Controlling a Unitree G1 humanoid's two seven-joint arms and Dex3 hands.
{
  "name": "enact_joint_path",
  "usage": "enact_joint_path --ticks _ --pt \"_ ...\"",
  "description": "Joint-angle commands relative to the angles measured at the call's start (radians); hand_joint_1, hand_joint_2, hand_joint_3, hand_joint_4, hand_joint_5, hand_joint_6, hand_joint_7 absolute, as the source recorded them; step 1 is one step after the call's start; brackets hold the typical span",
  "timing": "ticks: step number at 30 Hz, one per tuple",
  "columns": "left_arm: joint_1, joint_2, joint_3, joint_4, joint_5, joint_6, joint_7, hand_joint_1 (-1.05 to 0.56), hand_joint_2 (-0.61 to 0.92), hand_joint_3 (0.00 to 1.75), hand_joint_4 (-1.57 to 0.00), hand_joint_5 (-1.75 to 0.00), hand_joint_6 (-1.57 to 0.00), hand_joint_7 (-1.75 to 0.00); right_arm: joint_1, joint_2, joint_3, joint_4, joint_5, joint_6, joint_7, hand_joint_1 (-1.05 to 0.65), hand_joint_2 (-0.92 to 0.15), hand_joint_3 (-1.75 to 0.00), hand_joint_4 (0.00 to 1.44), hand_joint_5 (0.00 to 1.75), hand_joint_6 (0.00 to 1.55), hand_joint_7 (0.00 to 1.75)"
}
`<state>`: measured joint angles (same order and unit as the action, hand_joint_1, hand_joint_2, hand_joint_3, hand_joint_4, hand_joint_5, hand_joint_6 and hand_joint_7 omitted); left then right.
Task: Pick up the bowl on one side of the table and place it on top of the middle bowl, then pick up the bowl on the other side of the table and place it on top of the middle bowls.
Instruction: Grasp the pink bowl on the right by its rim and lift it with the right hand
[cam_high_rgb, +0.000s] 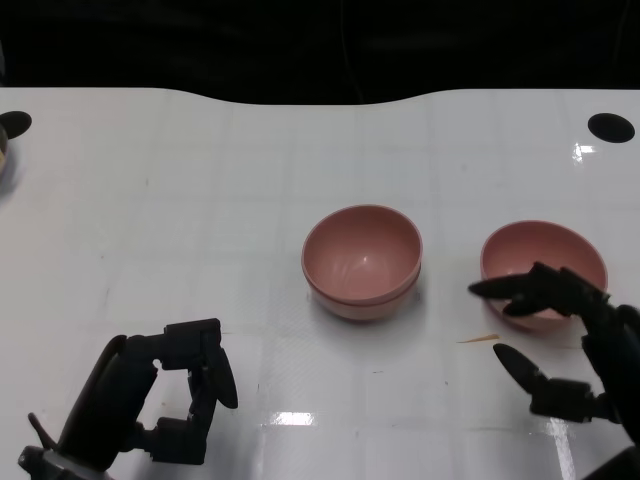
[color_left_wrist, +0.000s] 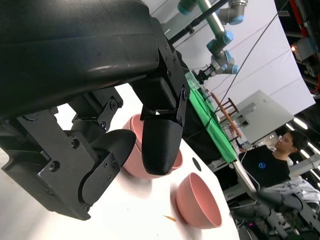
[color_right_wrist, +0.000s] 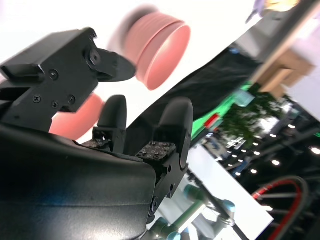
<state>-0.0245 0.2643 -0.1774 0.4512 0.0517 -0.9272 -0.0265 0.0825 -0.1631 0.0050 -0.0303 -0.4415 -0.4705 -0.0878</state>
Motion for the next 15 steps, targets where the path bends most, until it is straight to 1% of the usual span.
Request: enact_joint_path --ticks 1,4,8,12,15 --pt "-0.001 -0.006 0.025 0.010 0.001 -0.013 -0.028 -0.04 0.22 1.67 -0.97 -1.75 -0.89 -1.58 0.009 -0.042 -0.017 -0.081 -0.067 0.102 0.014 -0.30 -0.78 -0.06 0.08 0.97 0.27 0.39" --pt "0.001 -0.012 0.039 0.004 0.024 -0.003 -0.034 -0.03 0.22 1.65 -0.97 -1.75 -0.89 -1.57 0.002 -0.070 -0.011 -0.129 -0.181 0.190 0.001 -0.37 -0.78 -0.02 0.03 0.91 0.23 0.35" --pt "0.008 -0.015 0.046 -0.006 0.034 0.015 -0.050 -0.01 0.24 1.62 -0.96 -1.75 -0.89 -1.56 -0.022 -0.101 0.020 -0.132 -0.308 0.271 -0.008 -0.40 -0.77 -0.01 0.01 0.86 0.24 0.33" --pt "0.009 -0.022 0.049 0.001 0.021 0.010 -0.071 0.02 0.24 1.61 -0.96 -1.75 -0.88 -1.56 -0.056 -0.126 0.056 -0.094 -0.391 0.330 -0.013 -0.41 -0.76 0.00 0.09 0.75 0.34 0.22" --pt "0.018 -0.025 0.054 -0.011 0.028 0.019 -0.077 0.02 0.24 1.61 -0.96 -1.75 -0.88 -1.56 -0.088 -0.144 0.083 -0.046 -0.432 0.374 -0.012 -0.41 -0.75 0.00 0.19 0.61 0.42 0.14"
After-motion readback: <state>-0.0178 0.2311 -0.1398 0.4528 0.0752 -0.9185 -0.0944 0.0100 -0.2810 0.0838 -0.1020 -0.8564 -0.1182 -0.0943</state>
